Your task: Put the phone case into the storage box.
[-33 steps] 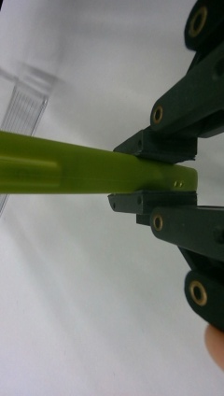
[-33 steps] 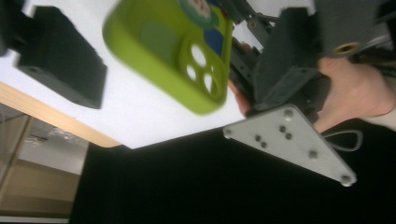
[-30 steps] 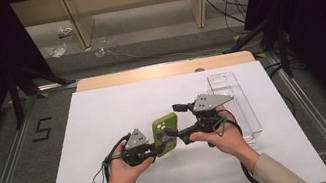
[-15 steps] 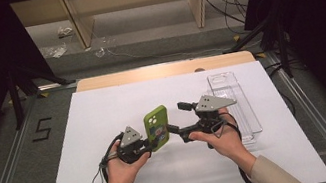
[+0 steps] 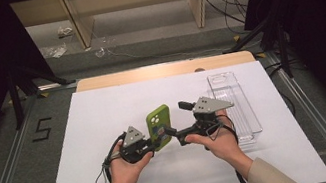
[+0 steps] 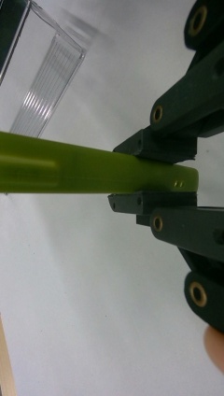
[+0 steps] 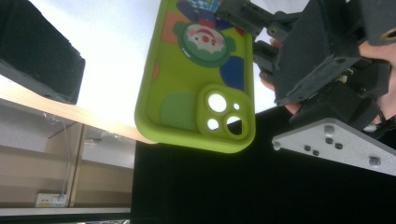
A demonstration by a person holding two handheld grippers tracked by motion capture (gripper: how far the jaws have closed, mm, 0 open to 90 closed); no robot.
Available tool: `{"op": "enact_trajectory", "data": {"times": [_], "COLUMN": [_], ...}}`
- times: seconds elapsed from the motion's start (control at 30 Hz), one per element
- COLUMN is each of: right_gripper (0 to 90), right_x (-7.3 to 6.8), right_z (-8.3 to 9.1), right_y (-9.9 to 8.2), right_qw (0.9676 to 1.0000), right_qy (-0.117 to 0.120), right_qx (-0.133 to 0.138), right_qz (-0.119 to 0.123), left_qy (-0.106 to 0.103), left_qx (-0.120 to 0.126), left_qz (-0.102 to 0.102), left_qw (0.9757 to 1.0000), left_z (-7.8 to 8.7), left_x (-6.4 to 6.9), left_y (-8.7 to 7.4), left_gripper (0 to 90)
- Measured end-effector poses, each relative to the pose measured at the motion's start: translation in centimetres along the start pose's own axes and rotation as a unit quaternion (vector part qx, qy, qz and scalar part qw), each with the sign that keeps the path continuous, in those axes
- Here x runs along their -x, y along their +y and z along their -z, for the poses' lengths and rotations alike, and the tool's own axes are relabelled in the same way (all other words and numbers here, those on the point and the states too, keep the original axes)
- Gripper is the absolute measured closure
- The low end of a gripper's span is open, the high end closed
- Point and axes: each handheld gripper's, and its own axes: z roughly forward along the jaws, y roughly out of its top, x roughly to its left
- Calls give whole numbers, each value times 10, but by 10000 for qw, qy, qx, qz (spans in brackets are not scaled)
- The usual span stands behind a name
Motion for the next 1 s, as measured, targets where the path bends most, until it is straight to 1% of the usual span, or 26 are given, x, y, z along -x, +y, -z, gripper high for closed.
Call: {"op": "enact_trajectory", "data": {"times": [0.13, 0.27, 0.4, 0.57, 0.63, 0.7, 1.0], "right_gripper": [25, 24, 24, 23, 22, 23, 23], "right_x": [-3, -5, -6, -8, -8, -8, -11], "right_z": [-2, -4, -7, -10, -11, -12, -19], "right_y": [0, -1, -2, -2, -2, -2, -3], "right_qw": [10000, 9998, 9997, 9995, 9995, 9994, 9990], "right_qy": [-72, -198, -250, -315, -304, -331, -428], "right_qx": [38, 68, 53, 57, 29, 27, -7], "right_qz": [13, 3, -10, -47, -60, -65, -89], "left_qy": [16, 30, 55, 56, 56, 63, 77], "left_qx": [5, 7, 19, 19, 13, 1, -20], "left_qz": [-16, -16, -7, -44, -47, -17, -10], "left_qw": [10000, 10000, 10000, 10000, 10000, 10000, 10000], "left_z": [-1, -2, -4, -6, -7, -9, -13], "left_x": [2, 4, 6, 10, 11, 13, 20], "left_y": [0, 1, 1, 2, 2, 2, 4], "left_gripper": [771, 771, 770, 770, 770, 771, 770]}}
